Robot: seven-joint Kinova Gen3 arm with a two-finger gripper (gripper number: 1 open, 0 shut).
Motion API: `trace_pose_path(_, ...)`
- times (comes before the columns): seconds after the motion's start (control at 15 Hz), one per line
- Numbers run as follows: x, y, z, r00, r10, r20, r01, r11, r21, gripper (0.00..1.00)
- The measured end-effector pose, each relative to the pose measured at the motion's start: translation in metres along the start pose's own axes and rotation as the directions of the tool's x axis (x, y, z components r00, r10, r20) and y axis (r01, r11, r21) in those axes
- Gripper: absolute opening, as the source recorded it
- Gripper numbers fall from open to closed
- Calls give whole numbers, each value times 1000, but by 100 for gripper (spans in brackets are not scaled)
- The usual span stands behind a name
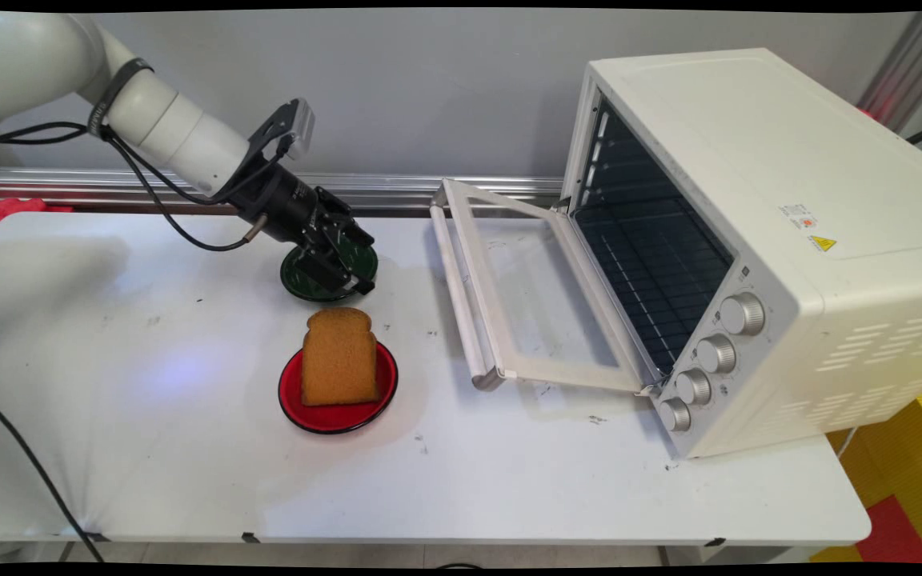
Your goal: Close the oven
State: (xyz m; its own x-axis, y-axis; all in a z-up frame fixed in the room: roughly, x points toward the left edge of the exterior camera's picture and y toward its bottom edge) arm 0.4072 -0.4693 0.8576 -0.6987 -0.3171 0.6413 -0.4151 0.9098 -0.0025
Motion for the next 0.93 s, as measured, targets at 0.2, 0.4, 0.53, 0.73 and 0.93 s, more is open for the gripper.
trace_pose_path(0.2,-5,-4,3,1000,-6,1,6,1000,-14,100)
trace_pose_path(0.4,-8,-8,6,1000,-16,-2,16,1000,-24,0)
trace_pose_path(0.53,-10,-11,8,1000,-20,-2,20,999,-27,0)
trace_pose_path(0.73,-12,-13,14,1000,-26,-7,25,999,-32,0)
trace_pose_path(0.93,-13,-13,25,999,-30,-16,29,999,-38,0)
